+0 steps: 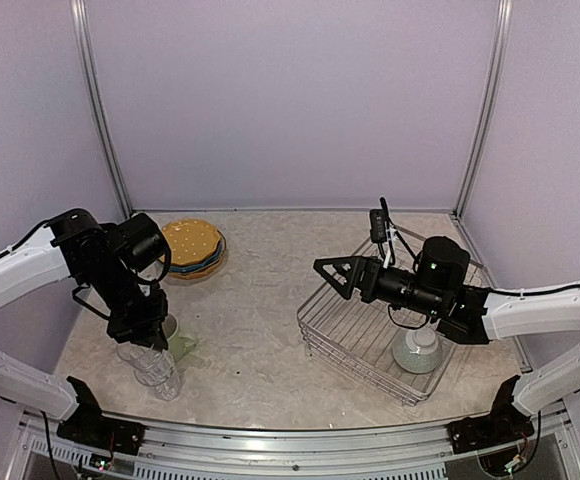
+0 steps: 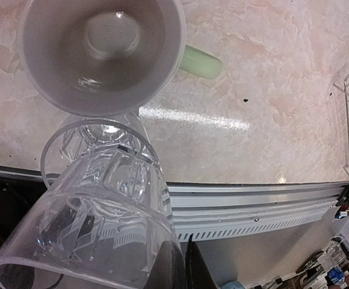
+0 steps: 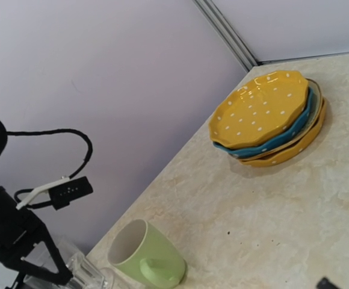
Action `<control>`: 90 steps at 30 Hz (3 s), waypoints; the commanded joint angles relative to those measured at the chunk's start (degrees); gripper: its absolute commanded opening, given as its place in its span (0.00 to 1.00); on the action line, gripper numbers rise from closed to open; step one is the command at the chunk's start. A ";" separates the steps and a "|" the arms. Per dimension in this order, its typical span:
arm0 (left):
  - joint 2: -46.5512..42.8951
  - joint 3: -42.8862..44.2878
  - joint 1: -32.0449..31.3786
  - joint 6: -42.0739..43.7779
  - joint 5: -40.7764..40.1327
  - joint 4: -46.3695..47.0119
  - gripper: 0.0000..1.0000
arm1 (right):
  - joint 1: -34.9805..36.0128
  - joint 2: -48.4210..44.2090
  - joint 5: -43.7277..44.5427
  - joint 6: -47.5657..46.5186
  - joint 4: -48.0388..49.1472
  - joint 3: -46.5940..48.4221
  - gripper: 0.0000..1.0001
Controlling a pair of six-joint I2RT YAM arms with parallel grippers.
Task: Unload the mixed dishes from the dish rack
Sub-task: Place the cup down, then grab the bowl from the dish rack.
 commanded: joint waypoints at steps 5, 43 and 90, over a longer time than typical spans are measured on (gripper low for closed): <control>1.03 -1.00 -0.80 -0.98 -2.85 -7.44 0.00 | -0.74 -0.91 0.56 0.26 -0.33 -0.90 1.00; -1.14 8.80 -3.46 3.41 -10.64 -6.36 0.57 | -0.85 -5.59 5.86 -4.00 -15.36 0.90 1.00; 13.72 22.57 8.35 29.77 11.55 35.72 0.76 | -7.25 -1.82 21.27 1.50 -92.50 15.17 0.74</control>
